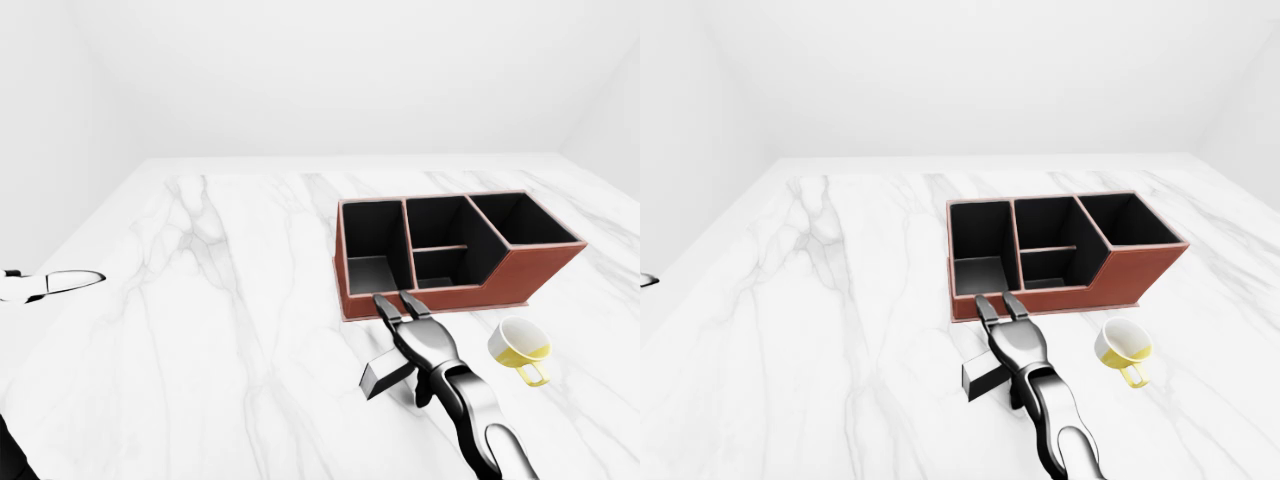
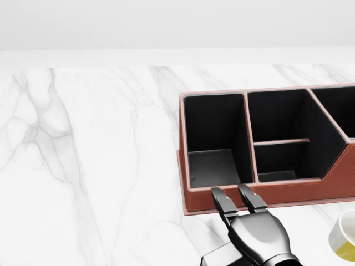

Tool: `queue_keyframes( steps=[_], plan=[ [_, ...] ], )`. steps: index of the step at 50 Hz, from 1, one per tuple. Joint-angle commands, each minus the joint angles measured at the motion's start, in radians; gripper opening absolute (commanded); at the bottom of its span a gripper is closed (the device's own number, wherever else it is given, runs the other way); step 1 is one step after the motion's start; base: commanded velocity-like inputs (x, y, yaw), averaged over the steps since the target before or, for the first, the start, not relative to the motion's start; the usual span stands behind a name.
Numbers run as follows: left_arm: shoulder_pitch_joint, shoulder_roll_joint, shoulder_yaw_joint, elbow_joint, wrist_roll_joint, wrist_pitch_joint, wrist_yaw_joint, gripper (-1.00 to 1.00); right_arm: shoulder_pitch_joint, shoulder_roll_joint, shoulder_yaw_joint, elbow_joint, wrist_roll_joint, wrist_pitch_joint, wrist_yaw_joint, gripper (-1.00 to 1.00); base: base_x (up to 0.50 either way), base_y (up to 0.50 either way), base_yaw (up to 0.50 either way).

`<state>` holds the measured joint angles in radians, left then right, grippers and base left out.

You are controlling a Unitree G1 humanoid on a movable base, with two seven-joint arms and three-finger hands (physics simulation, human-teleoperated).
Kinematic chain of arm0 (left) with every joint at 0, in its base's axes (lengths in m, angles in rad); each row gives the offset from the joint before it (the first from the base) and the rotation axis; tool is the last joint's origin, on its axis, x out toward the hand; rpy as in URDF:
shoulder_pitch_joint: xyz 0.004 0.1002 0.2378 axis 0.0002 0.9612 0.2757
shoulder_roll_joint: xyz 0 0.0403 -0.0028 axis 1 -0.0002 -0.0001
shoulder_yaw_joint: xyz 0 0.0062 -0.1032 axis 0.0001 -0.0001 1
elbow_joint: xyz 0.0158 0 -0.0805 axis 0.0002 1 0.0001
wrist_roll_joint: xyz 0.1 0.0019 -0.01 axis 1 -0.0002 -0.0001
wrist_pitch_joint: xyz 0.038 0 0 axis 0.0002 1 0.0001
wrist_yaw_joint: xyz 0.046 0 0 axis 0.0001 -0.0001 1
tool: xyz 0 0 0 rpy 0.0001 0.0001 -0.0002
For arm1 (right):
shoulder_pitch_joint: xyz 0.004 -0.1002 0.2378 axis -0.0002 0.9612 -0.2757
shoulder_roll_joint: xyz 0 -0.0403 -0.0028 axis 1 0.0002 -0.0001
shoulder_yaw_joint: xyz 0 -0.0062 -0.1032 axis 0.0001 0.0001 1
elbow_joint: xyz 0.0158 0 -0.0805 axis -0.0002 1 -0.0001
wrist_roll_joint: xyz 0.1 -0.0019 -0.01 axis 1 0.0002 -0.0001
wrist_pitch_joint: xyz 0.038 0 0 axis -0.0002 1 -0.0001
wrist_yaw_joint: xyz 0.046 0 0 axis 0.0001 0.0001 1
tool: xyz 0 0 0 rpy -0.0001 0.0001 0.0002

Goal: Pick up the book and place it in the caddy.

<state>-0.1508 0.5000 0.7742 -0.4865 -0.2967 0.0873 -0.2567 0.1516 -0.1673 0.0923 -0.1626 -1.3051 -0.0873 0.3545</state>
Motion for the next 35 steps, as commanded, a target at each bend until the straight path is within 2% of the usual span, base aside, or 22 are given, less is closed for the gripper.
queue_keyframes(
  steps=[1,17,18,19,29,35],
  plan=[
    [0.002,-0.003,0.003,-0.006,0.001,0.000,-0.003,1.00,0.009,0.019,0.070,-0.019,-0.024,0.000,0.001,1.00,0.00,0.00,0.00],
    [0.005,-0.005,0.003,0.002,0.001,0.000,-0.006,1.00,0.023,0.021,0.161,-0.007,-0.075,0.000,-0.033,1.00,0.00,0.00,0.00],
    [0.006,-0.005,0.004,0.002,0.001,0.000,-0.006,1.00,0.018,0.025,0.163,0.001,-0.065,0.000,-0.038,0.07,0.00,0.00,0.00],
    [0.004,0.000,0.011,-0.010,-0.006,0.000,-0.005,1.00,0.014,0.047,0.159,0.014,-0.017,0.000,-0.029,-1.00,0.00,0.00,0.00],
    [0.009,-0.003,0.012,-0.008,-0.004,0.000,-0.006,1.00,-0.012,0.053,0.163,-0.029,0.103,0.000,0.076,-1.00,0.00,0.00,0.00],
    [0.010,-0.004,0.016,-0.014,-0.007,0.000,-0.006,1.00,0.002,0.049,0.177,-0.042,0.109,0.000,0.073,-1.00,0.00,0.00,0.00]
  ],
)
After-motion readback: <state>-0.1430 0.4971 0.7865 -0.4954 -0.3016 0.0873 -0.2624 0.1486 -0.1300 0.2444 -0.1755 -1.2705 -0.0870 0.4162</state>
